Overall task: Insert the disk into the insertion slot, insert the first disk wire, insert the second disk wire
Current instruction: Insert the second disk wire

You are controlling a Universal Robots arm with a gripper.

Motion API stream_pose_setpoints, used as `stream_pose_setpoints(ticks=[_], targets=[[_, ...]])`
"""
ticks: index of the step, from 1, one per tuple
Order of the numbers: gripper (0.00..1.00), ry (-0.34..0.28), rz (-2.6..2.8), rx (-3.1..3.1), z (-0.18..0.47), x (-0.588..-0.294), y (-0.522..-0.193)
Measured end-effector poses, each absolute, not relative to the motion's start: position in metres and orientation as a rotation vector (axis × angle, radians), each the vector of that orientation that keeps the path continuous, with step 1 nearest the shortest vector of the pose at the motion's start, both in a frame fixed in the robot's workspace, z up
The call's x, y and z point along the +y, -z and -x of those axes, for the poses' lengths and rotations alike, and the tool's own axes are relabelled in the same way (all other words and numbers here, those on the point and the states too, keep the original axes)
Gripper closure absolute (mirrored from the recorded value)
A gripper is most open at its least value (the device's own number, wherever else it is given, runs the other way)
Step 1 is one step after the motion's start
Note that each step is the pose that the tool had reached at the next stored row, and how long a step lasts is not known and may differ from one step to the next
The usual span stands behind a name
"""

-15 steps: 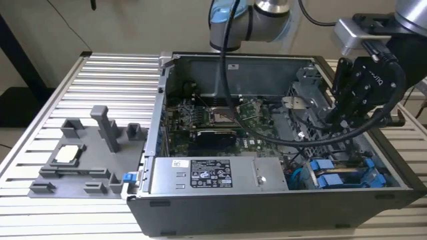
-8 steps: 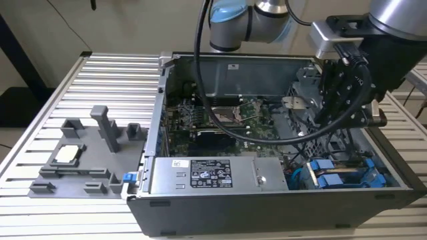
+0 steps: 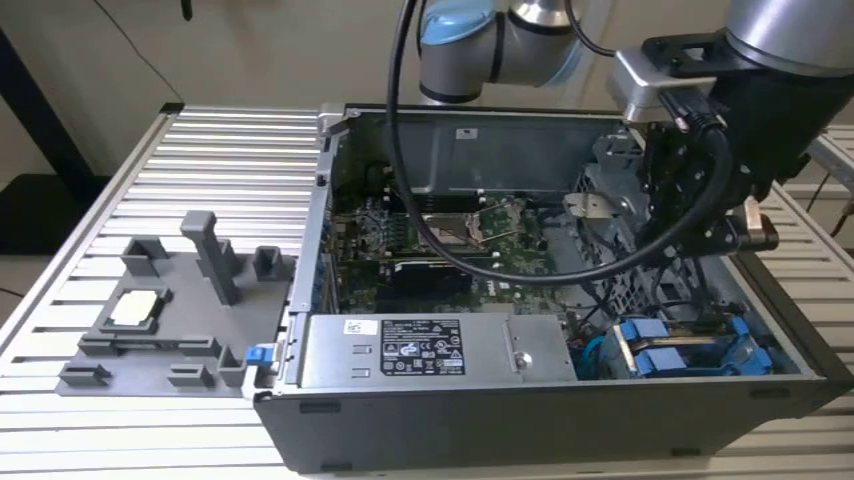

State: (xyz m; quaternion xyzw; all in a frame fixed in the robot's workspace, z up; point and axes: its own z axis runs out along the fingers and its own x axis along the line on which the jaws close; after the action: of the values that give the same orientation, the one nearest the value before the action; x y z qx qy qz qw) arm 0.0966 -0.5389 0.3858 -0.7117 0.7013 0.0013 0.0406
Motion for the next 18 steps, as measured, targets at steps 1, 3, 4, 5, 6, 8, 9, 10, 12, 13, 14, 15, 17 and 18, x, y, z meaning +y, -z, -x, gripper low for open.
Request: stream_pose_setpoints(ticks=[1,3,4,5,6,8,9,10,12,13,14,15,17,18], targets=[[0.73,0.010,2.182,2.148,-0.096,-0.537,-0.385],[0.73,0.031,2.189,2.148,-0.095,-0.533,-0.384],[0.73,0.042,2.193,2.149,-0.094,-0.531,-0.384],[0.73,0.054,2.198,2.150,-0.094,-0.530,-0.383],[0.73,0.066,2.203,2.150,-0.093,-0.528,-0.382],[0.73,0.082,2.208,2.147,-0.092,-0.524,-0.381],[0.73,0.090,2.209,2.145,-0.091,-0.522,-0.380],[0.73,0.097,2.211,2.143,-0.090,-0.519,-0.379],[0.73,0.113,2.214,2.137,-0.089,-0.515,-0.377],[0.73,0.122,2.215,2.137,-0.088,-0.514,-0.377],[0.73,0.132,2.218,2.139,-0.087,-0.514,-0.376],[0.73,0.144,2.223,2.143,-0.087,-0.514,-0.376],[0.73,0.169,2.234,2.150,-0.086,-0.514,-0.375],[0.73,0.181,2.237,2.152,-0.086,-0.513,-0.375]])
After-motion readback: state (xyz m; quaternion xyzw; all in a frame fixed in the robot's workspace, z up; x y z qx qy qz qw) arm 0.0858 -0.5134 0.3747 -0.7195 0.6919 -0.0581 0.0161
